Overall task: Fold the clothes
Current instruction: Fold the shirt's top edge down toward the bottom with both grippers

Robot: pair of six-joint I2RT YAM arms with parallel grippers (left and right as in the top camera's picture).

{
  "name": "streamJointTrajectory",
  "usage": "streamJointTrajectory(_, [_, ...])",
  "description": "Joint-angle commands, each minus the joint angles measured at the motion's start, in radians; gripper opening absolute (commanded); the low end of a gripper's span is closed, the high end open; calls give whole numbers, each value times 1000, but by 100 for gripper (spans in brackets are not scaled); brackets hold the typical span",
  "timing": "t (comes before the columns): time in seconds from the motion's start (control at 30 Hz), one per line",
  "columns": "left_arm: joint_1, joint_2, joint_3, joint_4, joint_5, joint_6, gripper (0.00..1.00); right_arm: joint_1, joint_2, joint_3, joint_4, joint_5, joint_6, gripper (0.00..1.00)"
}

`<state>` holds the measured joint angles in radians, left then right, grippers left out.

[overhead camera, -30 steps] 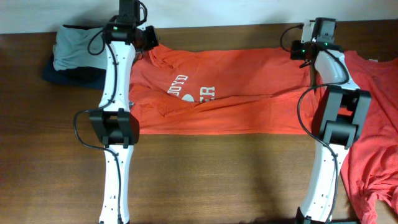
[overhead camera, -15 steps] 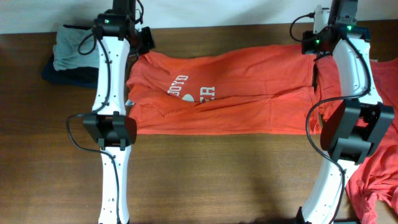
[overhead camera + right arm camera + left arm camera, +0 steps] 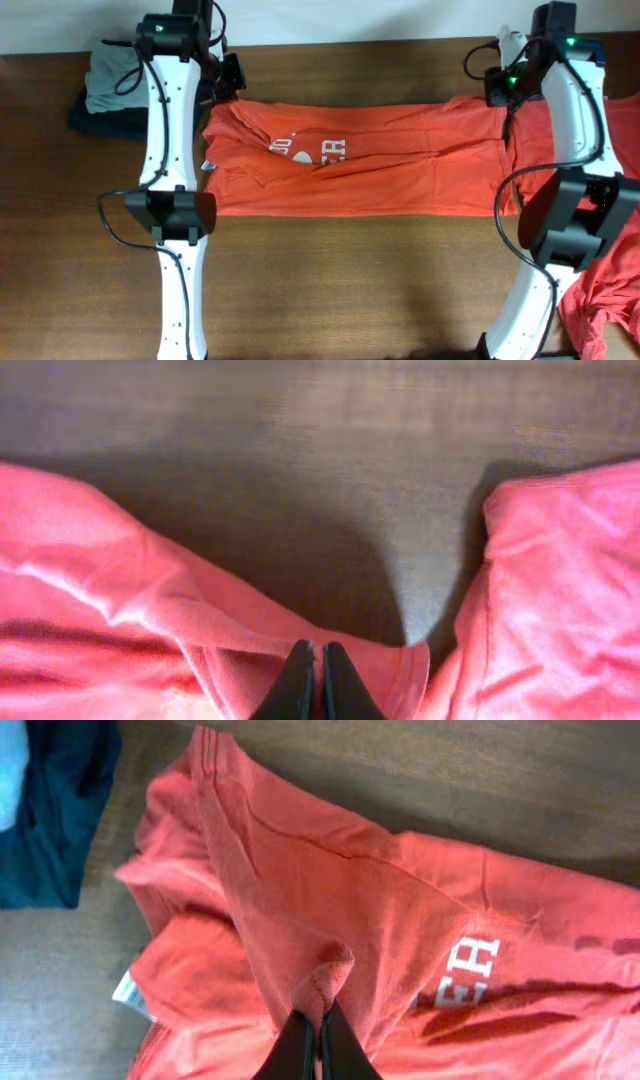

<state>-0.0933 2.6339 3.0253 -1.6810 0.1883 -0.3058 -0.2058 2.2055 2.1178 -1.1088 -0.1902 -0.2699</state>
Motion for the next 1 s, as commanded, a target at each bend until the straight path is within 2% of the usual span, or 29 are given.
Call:
streamJointTrajectory(0.0, [5, -93, 0, -7, 19, 23, 1, -8, -84, 9, -54, -21, -23, 4])
streamJointTrajectory(0.33, [2, -150, -20, -7, 55, 39, 1, -43, -86, 9, -228, -39, -41, 4])
streamJointTrajectory(0.47, [2, -201, -204, -7, 54, 55, 1, -43, -86, 8, -256, -39, -41, 4])
streamJointTrajectory(0.67, [2, -378, -529, -7, -52, 69, 1, -43, -86, 9, -326, -39, -29, 4])
streamJointTrajectory(0.97, [2, -406, -707, 16, -107, 68, 1, -42, -86, -27, -407, -42, 16, 4])
